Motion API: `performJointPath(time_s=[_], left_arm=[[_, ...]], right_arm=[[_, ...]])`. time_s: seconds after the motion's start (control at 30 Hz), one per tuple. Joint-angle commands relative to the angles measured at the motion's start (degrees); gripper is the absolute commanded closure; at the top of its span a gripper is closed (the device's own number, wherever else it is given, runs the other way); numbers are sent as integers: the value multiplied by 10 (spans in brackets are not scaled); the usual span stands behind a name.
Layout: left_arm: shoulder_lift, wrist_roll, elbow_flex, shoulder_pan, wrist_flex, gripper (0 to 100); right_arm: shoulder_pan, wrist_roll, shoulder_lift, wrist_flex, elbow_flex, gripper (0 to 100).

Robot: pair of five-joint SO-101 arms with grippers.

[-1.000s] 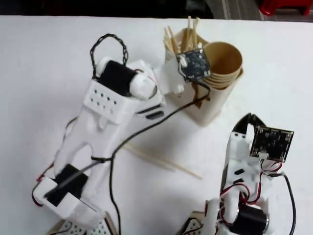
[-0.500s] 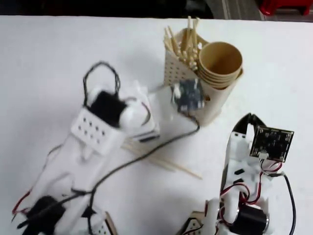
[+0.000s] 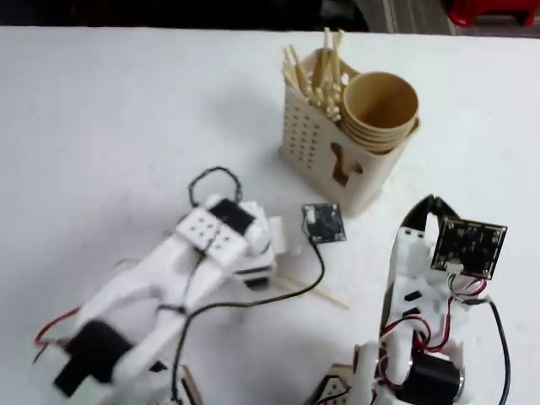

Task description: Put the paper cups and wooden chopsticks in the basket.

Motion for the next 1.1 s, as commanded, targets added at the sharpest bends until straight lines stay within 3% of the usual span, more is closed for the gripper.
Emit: performJointPath(time_s=[0.0, 0.17, 0.37, 0.8, 1.07], left_arm=[[126, -8, -68, 9, -20, 736], [231, -8, -185, 9, 43, 764], [320, -7, -251, 23, 34, 985], [330, -2, -284, 20, 113, 978], [220, -2, -287, 4, 179, 978]], right_arm=[[2, 1, -7, -9, -5, 974], [3, 1, -7, -9, -5, 974], [4, 1, -7, -9, -5, 974], [4, 1, -7, -9, -5, 974], [3, 1, -7, -9, -5, 974]])
